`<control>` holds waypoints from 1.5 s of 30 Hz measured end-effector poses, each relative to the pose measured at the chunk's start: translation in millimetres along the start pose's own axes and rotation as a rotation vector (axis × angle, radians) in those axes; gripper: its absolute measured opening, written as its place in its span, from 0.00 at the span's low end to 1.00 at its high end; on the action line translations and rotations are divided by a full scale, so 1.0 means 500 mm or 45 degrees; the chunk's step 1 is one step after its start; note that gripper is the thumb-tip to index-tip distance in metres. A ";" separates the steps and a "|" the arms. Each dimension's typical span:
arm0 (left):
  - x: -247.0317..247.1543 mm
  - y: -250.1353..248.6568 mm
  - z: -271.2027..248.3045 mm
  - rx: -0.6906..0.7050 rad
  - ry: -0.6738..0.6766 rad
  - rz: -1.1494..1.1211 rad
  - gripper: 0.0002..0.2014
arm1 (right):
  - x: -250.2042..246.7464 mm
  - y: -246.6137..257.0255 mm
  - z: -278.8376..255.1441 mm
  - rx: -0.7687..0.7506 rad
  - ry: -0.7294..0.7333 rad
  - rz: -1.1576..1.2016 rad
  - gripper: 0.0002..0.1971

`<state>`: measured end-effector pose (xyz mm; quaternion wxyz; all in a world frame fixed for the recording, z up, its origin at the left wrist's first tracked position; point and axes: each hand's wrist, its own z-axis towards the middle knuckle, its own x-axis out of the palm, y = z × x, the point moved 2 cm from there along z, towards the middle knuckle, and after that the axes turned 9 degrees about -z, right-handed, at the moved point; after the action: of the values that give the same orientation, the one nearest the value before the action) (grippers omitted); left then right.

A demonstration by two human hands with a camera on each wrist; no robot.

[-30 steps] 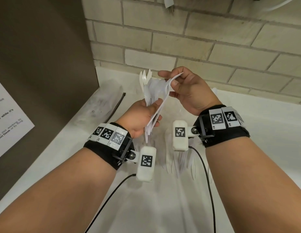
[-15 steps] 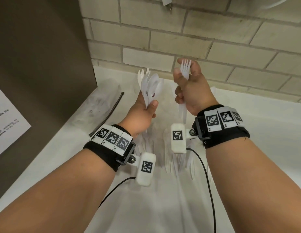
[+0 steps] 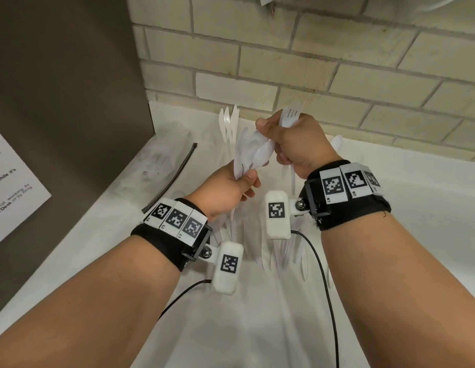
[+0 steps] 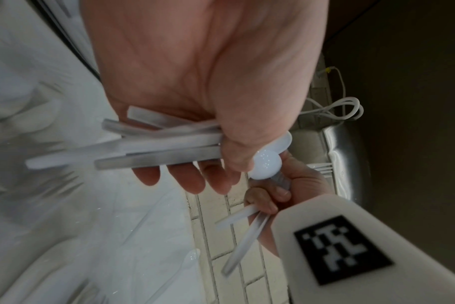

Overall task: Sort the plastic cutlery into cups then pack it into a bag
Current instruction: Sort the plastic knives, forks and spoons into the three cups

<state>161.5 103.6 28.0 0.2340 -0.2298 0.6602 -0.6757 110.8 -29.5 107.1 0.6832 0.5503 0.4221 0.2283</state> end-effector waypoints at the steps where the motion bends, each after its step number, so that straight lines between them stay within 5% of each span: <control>1: 0.001 0.000 -0.002 -0.006 0.005 -0.012 0.12 | 0.000 -0.001 0.001 -0.014 -0.004 -0.007 0.10; 8: 0.002 -0.008 -0.013 0.000 -0.014 -0.265 0.10 | -0.004 -0.012 -0.003 0.024 0.336 0.208 0.15; 26: 0.003 -0.012 0.008 -0.120 -0.370 -0.460 0.10 | 0.030 -0.042 -0.004 0.192 0.012 0.190 0.11; 30: 0.013 0.002 0.007 -0.349 -0.281 -0.655 0.08 | 0.031 -0.039 -0.001 0.135 -0.049 0.536 0.09; 37: 0.020 -0.008 0.015 -0.558 -0.169 -0.924 0.15 | 0.040 -0.035 -0.009 -0.097 -0.044 0.445 0.07; 42: 0.019 -0.012 0.019 -0.509 -0.023 -1.147 0.13 | 0.039 -0.041 -0.017 -0.163 -0.037 0.429 0.15; 45: 0.016 -0.017 0.024 -0.481 -0.018 -1.221 0.12 | 0.042 -0.056 -0.018 -0.128 -0.020 0.376 0.11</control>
<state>162.5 89.1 36.8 -0.1432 -0.5494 0.5895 -0.5745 110.4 -16.4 73.8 0.6722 0.5732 0.3193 0.3430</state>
